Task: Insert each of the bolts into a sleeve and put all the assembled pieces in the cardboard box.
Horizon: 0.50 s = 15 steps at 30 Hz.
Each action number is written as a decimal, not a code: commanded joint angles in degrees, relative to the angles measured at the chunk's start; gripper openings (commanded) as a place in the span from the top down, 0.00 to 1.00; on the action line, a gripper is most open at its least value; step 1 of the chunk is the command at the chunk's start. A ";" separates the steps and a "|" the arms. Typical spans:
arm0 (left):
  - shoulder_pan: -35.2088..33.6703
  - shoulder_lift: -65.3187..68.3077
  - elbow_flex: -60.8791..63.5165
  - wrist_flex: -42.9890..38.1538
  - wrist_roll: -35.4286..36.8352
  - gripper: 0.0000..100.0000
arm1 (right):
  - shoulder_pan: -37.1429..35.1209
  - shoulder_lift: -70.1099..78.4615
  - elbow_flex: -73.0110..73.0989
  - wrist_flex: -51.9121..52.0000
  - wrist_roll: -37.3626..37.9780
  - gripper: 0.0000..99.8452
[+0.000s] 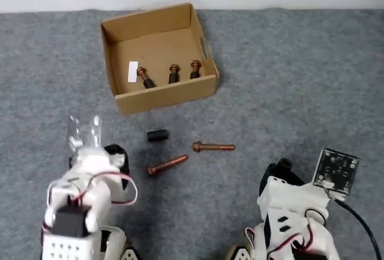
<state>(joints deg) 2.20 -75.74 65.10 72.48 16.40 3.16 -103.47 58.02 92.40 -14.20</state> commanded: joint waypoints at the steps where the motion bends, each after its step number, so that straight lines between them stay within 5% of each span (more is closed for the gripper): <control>1: 0.18 18.20 -11.56 4.13 1.67 0.99 | 0.57 -0.31 -0.26 -1.54 0.44 0.99; 12: 11.34 55.30 -33.54 17.05 -2.64 0.99 | 2.68 -0.40 0.35 -1.54 0.62 0.99; 15: 14.24 61.63 -37.76 18.20 2.73 0.99 | 4.53 -0.40 0.35 -1.54 0.62 0.99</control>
<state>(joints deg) 13.63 -19.12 33.19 89.01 14.81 5.98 -103.65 58.64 92.40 -14.20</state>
